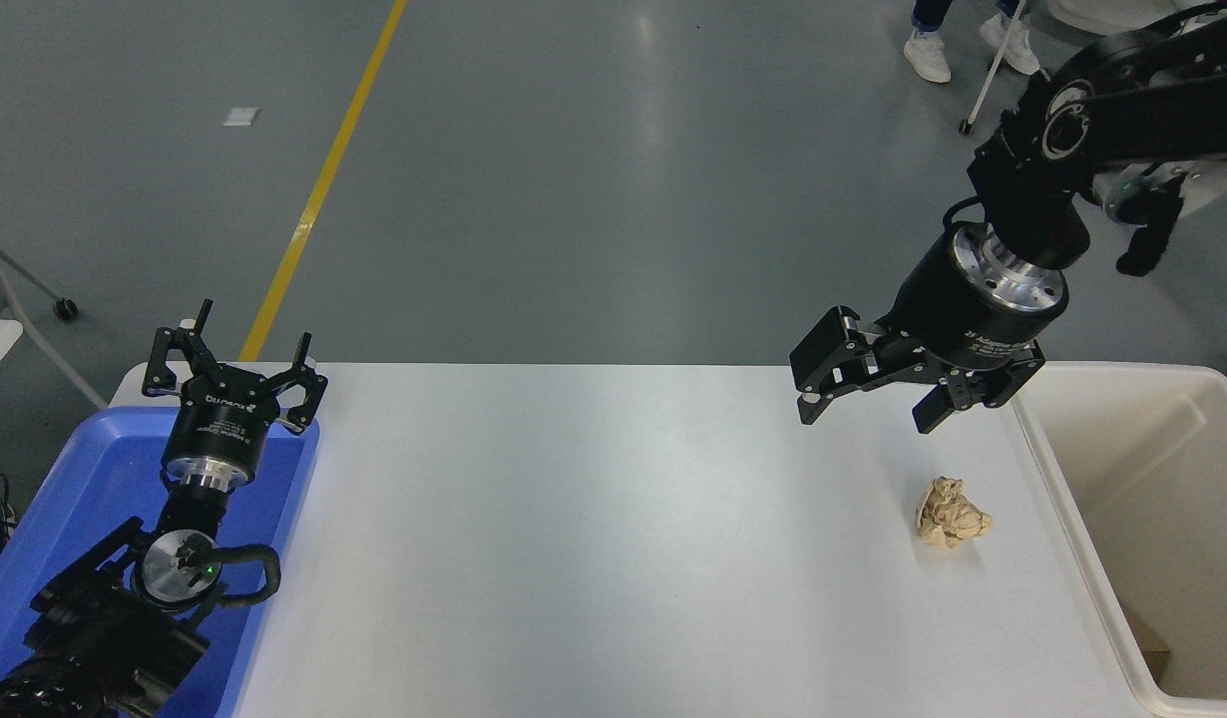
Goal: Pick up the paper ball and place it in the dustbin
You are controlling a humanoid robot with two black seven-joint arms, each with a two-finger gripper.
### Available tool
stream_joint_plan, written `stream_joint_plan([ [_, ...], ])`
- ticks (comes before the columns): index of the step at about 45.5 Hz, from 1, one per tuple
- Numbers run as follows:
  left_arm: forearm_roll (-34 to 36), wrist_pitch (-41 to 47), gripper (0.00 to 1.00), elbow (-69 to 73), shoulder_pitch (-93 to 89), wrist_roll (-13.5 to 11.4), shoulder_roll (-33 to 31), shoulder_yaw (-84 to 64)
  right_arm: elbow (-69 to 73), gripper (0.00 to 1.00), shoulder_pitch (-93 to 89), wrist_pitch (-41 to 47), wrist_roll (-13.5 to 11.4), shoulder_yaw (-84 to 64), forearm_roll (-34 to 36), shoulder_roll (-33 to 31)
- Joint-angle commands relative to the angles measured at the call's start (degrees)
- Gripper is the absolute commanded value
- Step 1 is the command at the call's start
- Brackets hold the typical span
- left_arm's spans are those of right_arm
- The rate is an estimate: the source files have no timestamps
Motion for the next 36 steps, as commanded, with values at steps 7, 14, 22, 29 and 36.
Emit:
stream_joint_plan([
  [7,0.1,0.0,1.00,0.0,0.0,-0.1,0.0,0.0,-5.0,1.00,-4.1,-0.7,0.0,-0.2,-0.9,1.2],
  [14,0.0,0.0,1.00,0.0,0.0,-0.1,0.0,0.0,-8.7,1.00,-8.4,-2.6,0.0,0.0,-2.5,2.6],
  [22,0.0,0.0,1.00,0.0,0.0,-0.1,0.0,0.0,-14.8,1.00,-16.3,-7.7,0.0,0.5,-10.5,3.2],
  [29,0.1,0.0,1.00,0.0,0.0,-0.1,0.0,0.0,-20.3,1.00,-23.8,-11.3,0.1,0.4,-20.6,1.1],
  [36,0.1,0.0,1.00,0.0,0.0,-0.1,0.0,0.0,-26.4,1.00,-33.0,-11.5,0.3,4.5,-21.5,-4.5],
])
